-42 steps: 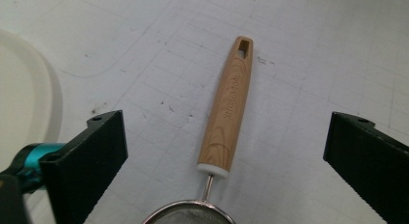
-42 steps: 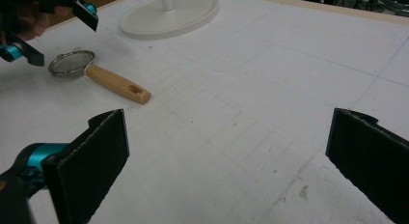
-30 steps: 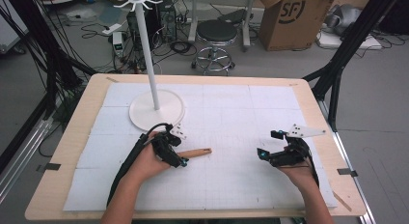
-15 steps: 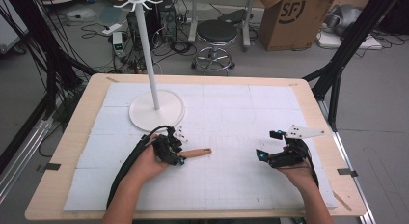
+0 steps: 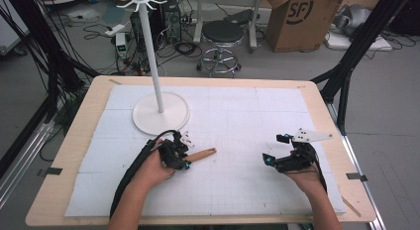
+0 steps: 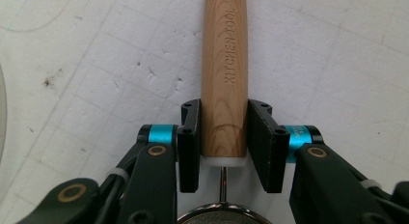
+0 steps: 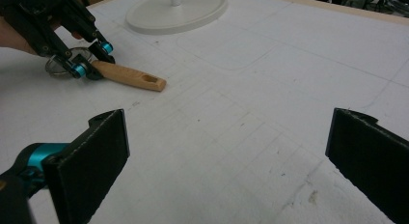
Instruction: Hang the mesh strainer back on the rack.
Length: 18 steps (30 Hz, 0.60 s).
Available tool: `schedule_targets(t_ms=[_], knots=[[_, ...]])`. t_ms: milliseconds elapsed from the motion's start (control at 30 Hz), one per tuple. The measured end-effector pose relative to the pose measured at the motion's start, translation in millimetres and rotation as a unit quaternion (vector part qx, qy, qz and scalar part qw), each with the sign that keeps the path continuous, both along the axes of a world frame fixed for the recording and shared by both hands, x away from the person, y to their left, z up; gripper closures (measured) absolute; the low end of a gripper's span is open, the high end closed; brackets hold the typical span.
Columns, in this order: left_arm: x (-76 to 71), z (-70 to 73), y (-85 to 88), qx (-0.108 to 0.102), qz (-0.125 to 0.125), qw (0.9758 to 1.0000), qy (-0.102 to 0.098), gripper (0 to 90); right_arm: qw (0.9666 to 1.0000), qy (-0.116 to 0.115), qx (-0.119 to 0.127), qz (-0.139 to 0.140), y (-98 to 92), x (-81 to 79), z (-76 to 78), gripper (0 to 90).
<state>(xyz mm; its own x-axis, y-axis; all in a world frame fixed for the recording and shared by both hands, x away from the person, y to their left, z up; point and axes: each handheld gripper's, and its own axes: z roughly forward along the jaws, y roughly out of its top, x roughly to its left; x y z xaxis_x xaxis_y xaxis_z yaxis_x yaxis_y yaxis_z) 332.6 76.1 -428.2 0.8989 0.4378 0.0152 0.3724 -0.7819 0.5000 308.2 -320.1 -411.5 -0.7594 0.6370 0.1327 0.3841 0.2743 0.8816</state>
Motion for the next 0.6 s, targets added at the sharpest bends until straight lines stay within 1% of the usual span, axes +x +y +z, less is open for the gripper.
schedule_targets(t_ms=[67,133,167,233,267,333,367,433,500,533,600], knots=[[2.6,-0.5,1.3,-0.002,-0.005,1.0,0.003,62.4,1.0,0.002,-0.002,0.001,0.6,0.3,-0.5,0.6],[4.9,-1.6,2.9,-0.01,-0.006,0.9999,0.01,62.6,1.0,0.003,-0.004,0.001,2.0,0.6,-0.9,0.6],[6.2,-1.1,3.9,-0.008,-0.01,0.9998,0.013,62.8,1.0,0.001,-0.004,0.002,3.0,0.8,-1.3,0.6],[6.9,-1.5,4.1,-0.011,-0.01,0.9998,0.014,63.2,1.0,0.003,-0.007,0.003,5.2,1.0,-2.0,0.6],[6.7,-1.0,3.9,-0.008,-0.009,0.9998,0.014,63.6,0.9999,0.003,-0.009,0.005,6.1,1.3,-2.3,0.6],[5.9,-0.9,3.0,-0.01,-0.003,0.9999,0.014,65.6,0.9999,0.001,-0.01,0.008,7.7,2.0,-2.7,0.6],[6.1,-0.9,3.0,-0.009,0.001,0.9999,0.012,67.8,0.9999,0.004,-0.009,0.008,8.2,1.6,-2.4,0.6],[5.1,-0.5,2.6,-0.008,0.003,0.9999,0.011,68.4,0.9999,0.001,-0.008,0.01,8.5,2.3,-2.0,0.6],[3.6,-0.3,2.0,-0.008,0.004,0.9999,0.006,68.6,0.9999,0.003,-0.006,0.009,8.2,2.4,-1.9,0.6],[2.8,0.3,1.9,-0.004,0.004,1.0,0.004,68.6,1.0,0.002,-0.006,0.008,7.8,2.8,-2.1,0.6],[0.2,1.0,2.0,-0.005,0.01,0.9999,-0.007,68.7,0.9999,0.003,-0.006,0.007,7.0,3.0,-2.1,0.6]])
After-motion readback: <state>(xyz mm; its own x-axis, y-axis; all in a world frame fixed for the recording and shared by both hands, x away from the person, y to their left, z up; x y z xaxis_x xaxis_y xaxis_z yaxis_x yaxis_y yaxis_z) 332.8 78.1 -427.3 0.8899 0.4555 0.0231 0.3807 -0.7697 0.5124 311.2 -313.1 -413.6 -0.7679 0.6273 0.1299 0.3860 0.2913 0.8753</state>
